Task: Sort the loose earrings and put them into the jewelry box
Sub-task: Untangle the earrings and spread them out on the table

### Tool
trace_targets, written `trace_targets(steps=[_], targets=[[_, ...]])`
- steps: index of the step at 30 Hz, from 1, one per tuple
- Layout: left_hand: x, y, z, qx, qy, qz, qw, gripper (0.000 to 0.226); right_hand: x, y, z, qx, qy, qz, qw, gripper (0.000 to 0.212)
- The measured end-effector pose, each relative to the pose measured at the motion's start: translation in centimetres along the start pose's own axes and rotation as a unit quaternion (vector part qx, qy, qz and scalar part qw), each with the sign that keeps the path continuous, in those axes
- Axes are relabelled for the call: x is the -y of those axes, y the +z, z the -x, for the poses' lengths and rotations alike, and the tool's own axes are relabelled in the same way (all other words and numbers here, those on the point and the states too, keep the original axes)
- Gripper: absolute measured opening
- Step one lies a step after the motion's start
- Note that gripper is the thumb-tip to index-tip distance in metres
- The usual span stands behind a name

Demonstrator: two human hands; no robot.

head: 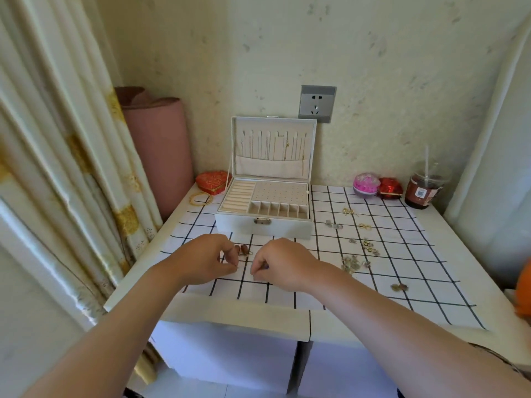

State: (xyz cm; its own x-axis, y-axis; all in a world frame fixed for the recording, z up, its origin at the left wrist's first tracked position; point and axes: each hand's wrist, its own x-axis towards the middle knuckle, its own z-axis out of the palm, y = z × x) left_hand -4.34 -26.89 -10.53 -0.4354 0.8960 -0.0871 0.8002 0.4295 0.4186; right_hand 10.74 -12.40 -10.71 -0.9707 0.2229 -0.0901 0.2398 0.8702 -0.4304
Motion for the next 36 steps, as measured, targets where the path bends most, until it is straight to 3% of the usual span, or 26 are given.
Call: trace_targets(steps=[9, 21, 28, 32, 36], targets=[[1.6, 0.0, 1.1, 0.070, -0.033, -0.007, 0.997, 0.010, 2.6, 1.7, -1.7, 0.002, -0.044, 0.069, 0.997, 0.020], [1.0, -0.6, 0.3, 0.058, -0.027, 0.007, 0.998, 0.017, 1.6, 1.2, -1.8, -0.024, 0.007, -0.032, 0.999, 0.040], [-4.2, -0.7, -1.9, -0.006, 0.051, 0.120, 0.991, 0.014, -2.9, -4.0, 1.2, -0.088, 0.057, -0.066, 0.992, 0.028], [-8.4, 1.6, -5.0, 0.003, 0.097, 0.108, 0.989, 0.010, -7.5, -6.5, 3.4, -0.101, 0.117, -0.037, 0.987, 0.020], [-12.0, 4.2, -7.5, 0.024, 0.144, 0.067, 0.987, 0.010, -11.0, -7.7, 5.7, -0.064, 0.161, 0.000, 0.985, 0.016]])
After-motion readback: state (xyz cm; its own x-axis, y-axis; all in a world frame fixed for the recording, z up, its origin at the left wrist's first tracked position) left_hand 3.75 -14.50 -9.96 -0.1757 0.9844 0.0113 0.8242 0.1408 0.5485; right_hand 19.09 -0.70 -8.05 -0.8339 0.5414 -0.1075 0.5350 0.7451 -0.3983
